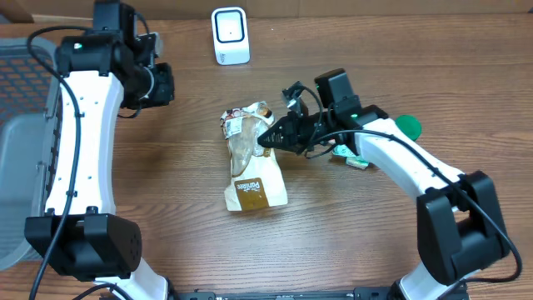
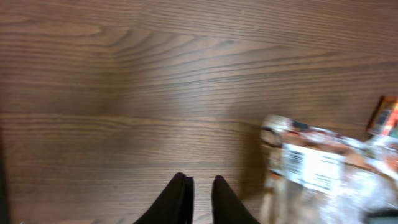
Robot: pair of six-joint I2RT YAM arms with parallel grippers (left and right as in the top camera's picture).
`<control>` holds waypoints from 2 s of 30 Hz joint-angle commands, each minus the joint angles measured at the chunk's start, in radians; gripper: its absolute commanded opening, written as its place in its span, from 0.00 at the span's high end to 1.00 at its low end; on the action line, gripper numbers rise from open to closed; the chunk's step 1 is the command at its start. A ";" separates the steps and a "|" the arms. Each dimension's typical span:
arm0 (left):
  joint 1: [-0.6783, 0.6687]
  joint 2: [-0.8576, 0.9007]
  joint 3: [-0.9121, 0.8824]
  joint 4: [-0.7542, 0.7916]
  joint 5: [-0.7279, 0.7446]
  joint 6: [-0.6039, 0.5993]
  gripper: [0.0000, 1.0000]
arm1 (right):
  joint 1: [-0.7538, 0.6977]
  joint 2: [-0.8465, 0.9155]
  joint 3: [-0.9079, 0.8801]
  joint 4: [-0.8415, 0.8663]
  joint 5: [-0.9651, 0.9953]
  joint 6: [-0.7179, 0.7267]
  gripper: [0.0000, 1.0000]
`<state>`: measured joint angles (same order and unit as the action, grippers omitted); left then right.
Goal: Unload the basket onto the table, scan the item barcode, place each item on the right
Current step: 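Lift the beige bag with the right gripper toward the scanner, then hold the beige bag in front of the white scanner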
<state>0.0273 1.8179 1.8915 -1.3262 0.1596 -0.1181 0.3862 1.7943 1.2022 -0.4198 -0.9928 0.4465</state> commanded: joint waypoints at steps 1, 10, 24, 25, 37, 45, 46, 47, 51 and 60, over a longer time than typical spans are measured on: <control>0.032 -0.001 0.011 -0.010 -0.013 0.018 0.71 | -0.022 -0.074 0.027 -0.005 -0.104 -0.037 0.96; 0.067 0.000 0.008 -0.021 -0.050 0.037 0.26 | -0.110 -0.097 0.192 0.059 -0.465 -0.011 0.96; 0.144 0.000 0.008 -0.024 -0.170 0.037 0.00 | -0.140 -0.074 0.260 0.908 -0.528 0.602 0.96; 0.144 0.000 0.008 -0.023 -0.170 0.037 0.00 | -0.140 -0.068 0.260 0.909 -0.526 0.601 0.96; 0.143 0.000 0.008 -0.023 -0.170 0.037 0.01 | -0.116 0.050 0.259 0.542 -0.385 0.276 0.96; 0.143 0.000 0.008 -0.023 -0.170 0.037 0.00 | -0.079 0.050 0.440 -0.259 0.406 -0.235 0.96; 0.143 0.000 0.008 -0.023 -0.170 0.037 0.00 | -0.067 0.050 0.475 -0.307 0.492 -0.262 0.96; 0.143 0.000 0.008 -0.023 -0.170 0.037 0.01 | -0.027 0.050 0.537 -0.374 0.654 -0.324 0.96; 0.143 0.000 0.008 -0.023 -0.170 0.037 0.01 | 0.072 0.050 0.579 -0.396 0.896 -0.386 0.96; 0.143 0.000 0.008 -0.023 -0.170 0.037 0.00 | 0.263 0.107 0.578 -0.093 1.500 -0.608 0.96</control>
<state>0.1711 1.8179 1.8915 -1.3472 -0.0013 -0.0937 0.6289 1.8759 1.7615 -0.5949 0.2127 -0.0029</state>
